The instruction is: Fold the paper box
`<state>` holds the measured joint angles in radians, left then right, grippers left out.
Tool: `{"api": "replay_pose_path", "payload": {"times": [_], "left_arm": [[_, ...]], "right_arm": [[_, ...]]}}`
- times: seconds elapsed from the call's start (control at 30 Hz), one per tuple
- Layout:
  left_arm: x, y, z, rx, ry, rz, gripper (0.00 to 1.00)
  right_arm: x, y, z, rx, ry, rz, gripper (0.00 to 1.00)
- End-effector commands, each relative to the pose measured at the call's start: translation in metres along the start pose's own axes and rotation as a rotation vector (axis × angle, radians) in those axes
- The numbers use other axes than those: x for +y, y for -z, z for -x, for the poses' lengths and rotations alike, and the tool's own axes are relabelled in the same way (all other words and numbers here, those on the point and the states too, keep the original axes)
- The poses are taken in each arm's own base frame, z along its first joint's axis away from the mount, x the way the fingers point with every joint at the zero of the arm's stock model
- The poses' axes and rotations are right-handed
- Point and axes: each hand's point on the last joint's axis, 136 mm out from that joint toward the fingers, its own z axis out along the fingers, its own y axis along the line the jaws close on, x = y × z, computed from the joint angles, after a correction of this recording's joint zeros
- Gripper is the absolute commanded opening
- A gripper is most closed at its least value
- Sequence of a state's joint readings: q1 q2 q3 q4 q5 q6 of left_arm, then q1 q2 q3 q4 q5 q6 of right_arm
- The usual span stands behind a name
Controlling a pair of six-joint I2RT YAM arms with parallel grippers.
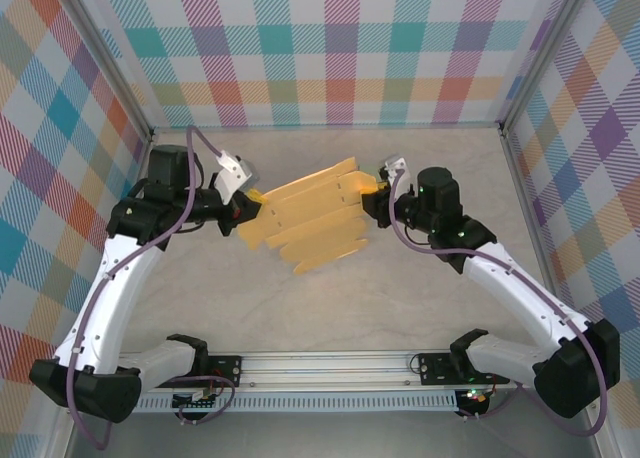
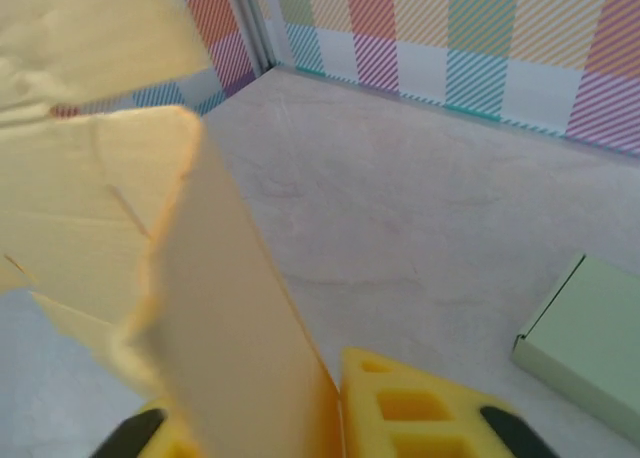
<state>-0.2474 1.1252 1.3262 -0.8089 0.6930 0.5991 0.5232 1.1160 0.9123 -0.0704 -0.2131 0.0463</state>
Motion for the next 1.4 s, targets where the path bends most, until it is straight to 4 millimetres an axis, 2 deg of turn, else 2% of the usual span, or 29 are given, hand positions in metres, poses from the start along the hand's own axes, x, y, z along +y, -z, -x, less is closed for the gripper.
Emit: {"api": "replay_pose_path", "payload": {"times": [0.0, 0.17, 0.2, 0.27, 0.3, 0.43, 0.5, 0.67, 0.77, 0.93, 1.0, 1.2, 1.37], "left_arm": [[0.002, -0.002, 0.004, -0.004, 0.012, -0.001, 0.00], [0.005, -0.009, -0.005, 0.026, 0.044, -0.007, 0.00], [0.005, -0.010, -0.007, 0.034, 0.041, -0.011, 0.09], [0.003, -0.013, -0.011, 0.052, 0.027, -0.030, 0.41], [0.003, -0.013, -0.011, 0.057, 0.021, -0.035, 0.54], [0.007, -0.019, -0.009, 0.066, -0.004, -0.056, 0.73], [0.013, -0.023, -0.008, 0.074, -0.010, -0.052, 0.78], [0.027, -0.034, -0.010, 0.103, -0.046, -0.042, 0.79], [0.032, -0.040, -0.013, 0.136, -0.062, -0.062, 0.65], [0.041, -0.048, -0.023, 0.211, -0.060, -0.071, 0.37], [0.040, -0.049, -0.028, 0.228, -0.059, -0.082, 0.31], [0.033, -0.054, -0.046, 0.263, -0.103, -0.095, 0.37], [0.047, -0.054, -0.064, 0.331, -0.115, -0.014, 0.38]], "right_arm": [[0.009, -0.002, 0.004, -0.032, -0.008, 0.058, 0.00], [0.017, -0.006, -0.011, 0.000, -0.040, 0.116, 0.00], [0.019, -0.007, -0.015, 0.013, -0.043, 0.136, 0.00], [0.025, -0.008, -0.022, 0.033, -0.037, 0.171, 0.00], [0.027, -0.009, -0.026, 0.045, -0.031, 0.190, 0.00], [0.033, -0.009, -0.035, 0.070, -0.004, 0.231, 0.00], [0.035, -0.009, -0.038, 0.077, 0.005, 0.242, 0.00], [0.037, -0.012, -0.042, 0.094, 0.019, 0.265, 0.00], [0.035, -0.016, -0.043, 0.104, 0.019, 0.261, 0.00], [0.033, -0.023, -0.044, 0.116, 0.008, 0.262, 0.00], [0.031, -0.026, -0.046, 0.123, 0.003, 0.255, 0.00], [0.023, -0.038, -0.050, 0.147, -0.001, 0.233, 0.00], [0.020, -0.042, -0.049, 0.148, 0.008, 0.223, 0.00]]}}
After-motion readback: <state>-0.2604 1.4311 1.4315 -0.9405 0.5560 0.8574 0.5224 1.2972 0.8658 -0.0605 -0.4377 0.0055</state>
